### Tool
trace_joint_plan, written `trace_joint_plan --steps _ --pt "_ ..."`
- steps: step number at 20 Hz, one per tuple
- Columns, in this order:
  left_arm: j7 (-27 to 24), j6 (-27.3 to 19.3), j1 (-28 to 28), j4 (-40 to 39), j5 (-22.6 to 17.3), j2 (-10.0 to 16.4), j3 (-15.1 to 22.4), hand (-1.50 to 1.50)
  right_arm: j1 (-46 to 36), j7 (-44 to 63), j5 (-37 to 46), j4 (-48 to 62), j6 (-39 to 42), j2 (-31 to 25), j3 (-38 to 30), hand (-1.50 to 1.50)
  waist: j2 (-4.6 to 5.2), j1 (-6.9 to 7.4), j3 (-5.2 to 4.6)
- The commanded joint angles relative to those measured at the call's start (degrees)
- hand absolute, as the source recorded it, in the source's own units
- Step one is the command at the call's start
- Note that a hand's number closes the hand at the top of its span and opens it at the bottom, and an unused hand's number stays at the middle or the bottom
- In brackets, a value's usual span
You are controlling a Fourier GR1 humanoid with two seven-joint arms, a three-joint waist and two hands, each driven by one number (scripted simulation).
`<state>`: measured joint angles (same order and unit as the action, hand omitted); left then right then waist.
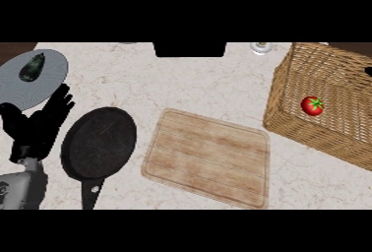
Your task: Pick the tomato from the cutting board and place it in the basket
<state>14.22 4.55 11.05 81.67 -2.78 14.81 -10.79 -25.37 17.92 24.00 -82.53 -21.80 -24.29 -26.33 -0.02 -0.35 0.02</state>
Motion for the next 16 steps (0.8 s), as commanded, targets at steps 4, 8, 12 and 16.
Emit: trace_joint_plan --steps 4,8,12,16 --pt "-0.5 0.3 0.8 -1.2 -0.3 0.2 -0.7 0.0 6.1 -1.5 -16.0 -4.2 3.9 -3.3 -14.3 -1.5 -0.18 -0.74 0.02" --pt "0.5 -1.5 0.8 -0.4 0.8 -0.9 0.2 0.0 16.3 -1.6 -26.3 -7.2 15.5 -5.7 -21.2 -1.5 -0.38 -1.4 0.03" --pt "0.7 -1.1 -0.7 1.4 0.2 -0.8 -0.2 0.0 23.5 -8.3 -32.2 0.4 27.1 -11.2 -27.6 -1.5 -0.23 -0.93 0.07" --pt "-1.8 -0.3 0.0 -2.1 0.4 0.1 -1.2 0.0 28.4 -12.6 -38.7 8.3 38.4 -17.4 -34.2 -1.5 -0.09 -1.13 0.03"
